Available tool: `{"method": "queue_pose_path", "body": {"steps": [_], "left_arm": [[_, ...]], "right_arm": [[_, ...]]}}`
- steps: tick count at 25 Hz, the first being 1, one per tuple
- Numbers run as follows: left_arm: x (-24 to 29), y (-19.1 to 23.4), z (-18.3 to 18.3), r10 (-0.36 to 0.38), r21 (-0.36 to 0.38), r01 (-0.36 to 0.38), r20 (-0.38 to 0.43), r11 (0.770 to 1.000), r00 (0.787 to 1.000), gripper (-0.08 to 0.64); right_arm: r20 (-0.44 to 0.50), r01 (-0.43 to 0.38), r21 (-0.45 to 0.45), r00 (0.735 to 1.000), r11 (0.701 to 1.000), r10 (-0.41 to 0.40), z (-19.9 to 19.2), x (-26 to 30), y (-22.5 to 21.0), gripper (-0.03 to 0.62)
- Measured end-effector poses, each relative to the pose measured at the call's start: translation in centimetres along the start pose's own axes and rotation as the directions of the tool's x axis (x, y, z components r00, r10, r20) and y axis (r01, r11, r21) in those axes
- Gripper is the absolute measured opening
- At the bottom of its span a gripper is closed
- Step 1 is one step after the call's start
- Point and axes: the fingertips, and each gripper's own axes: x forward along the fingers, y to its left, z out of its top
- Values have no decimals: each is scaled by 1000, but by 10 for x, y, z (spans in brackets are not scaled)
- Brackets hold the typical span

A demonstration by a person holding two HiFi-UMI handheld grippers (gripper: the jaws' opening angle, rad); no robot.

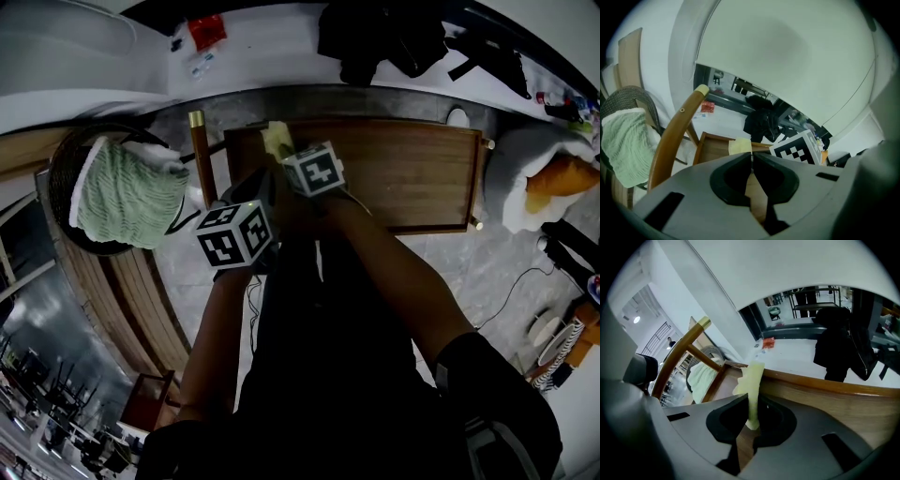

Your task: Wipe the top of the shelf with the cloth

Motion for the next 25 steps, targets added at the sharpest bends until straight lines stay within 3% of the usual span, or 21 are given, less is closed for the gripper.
{"method": "queue_pose_path", "body": {"steps": [25], "left_arm": [[84,-98,-50,-26,115,41,-129,993,991,12]], "right_arm": [[47,87,67,995,994,-90,-35,-86,-118,41]]}}
